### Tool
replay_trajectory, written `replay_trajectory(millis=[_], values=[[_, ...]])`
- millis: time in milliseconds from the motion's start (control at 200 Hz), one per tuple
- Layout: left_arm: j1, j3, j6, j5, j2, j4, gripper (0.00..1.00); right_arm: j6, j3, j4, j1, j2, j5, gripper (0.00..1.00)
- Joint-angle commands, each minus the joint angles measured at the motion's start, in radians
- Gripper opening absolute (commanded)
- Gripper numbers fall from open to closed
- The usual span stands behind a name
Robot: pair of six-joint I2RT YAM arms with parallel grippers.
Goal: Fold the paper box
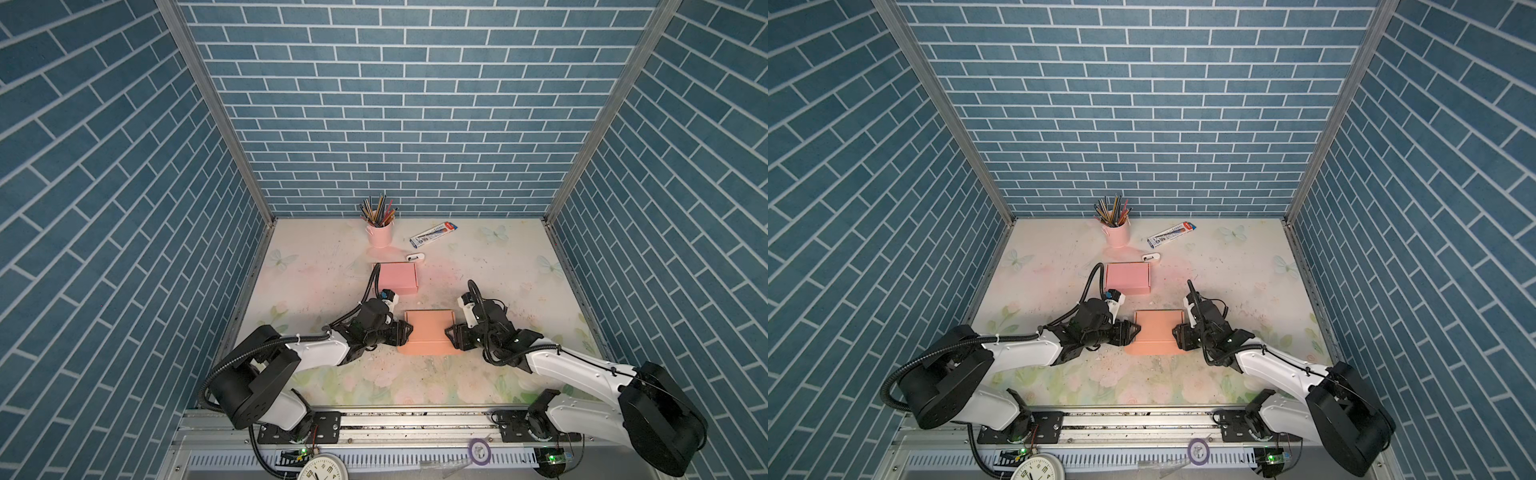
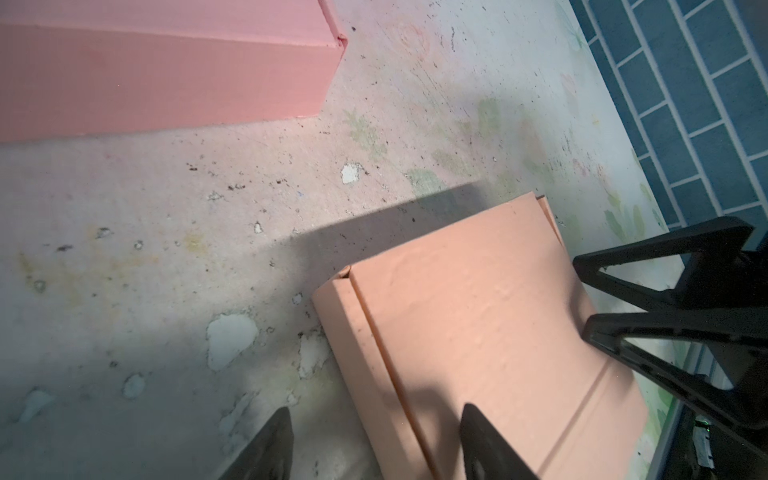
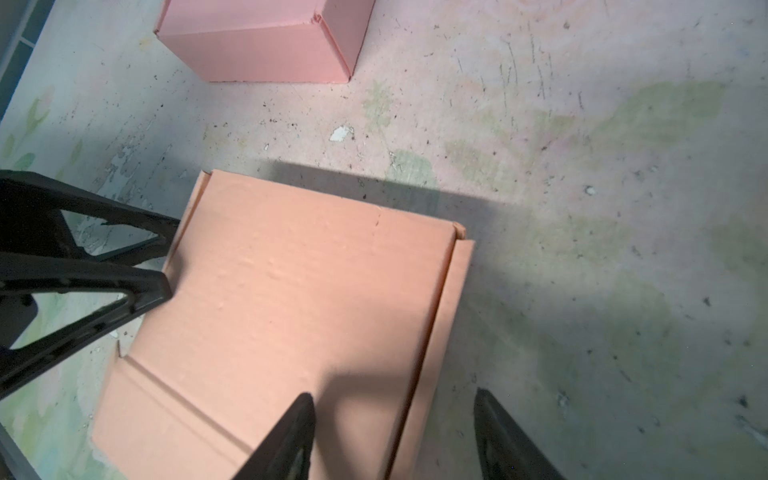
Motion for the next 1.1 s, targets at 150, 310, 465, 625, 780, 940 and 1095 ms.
replay_trajectory(millis=[150,310,465,625,780,940,1095], values=[[-0.015,-0.021,-0.006,-0.023,0.021,0.007,0.64,0.017,-0.018,0.016,-0.003,0.031,0.000,0.61],[-0.018,-0.021,-0.004,-0.036,0.029,0.008,0.63,0.016,-0.020,0.017,-0.004,0.038,0.001,0.61],[-0.019,-0.017,-0.003,-0.037,0.031,0.005,0.63,0.017,-0.014,0.004,-0.004,0.031,0.000,0.60],[-0.019,-0.008,-0.001,-0.040,0.025,-0.003,0.63,0.018,0.001,-0.026,-0.003,-0.005,0.001,0.60],[-0.019,-0.005,0.001,-0.053,-0.012,-0.024,0.64,0.017,0.016,-0.076,-0.002,-0.067,0.013,0.60],[-0.034,-0.003,0.007,-0.064,-0.050,-0.056,0.68,0.021,0.006,-0.095,0.000,-0.104,0.013,0.61],[-0.081,0.004,0.021,-0.136,-0.124,-0.137,0.71,0.040,-0.003,-0.136,0.020,-0.150,0.027,0.61]])
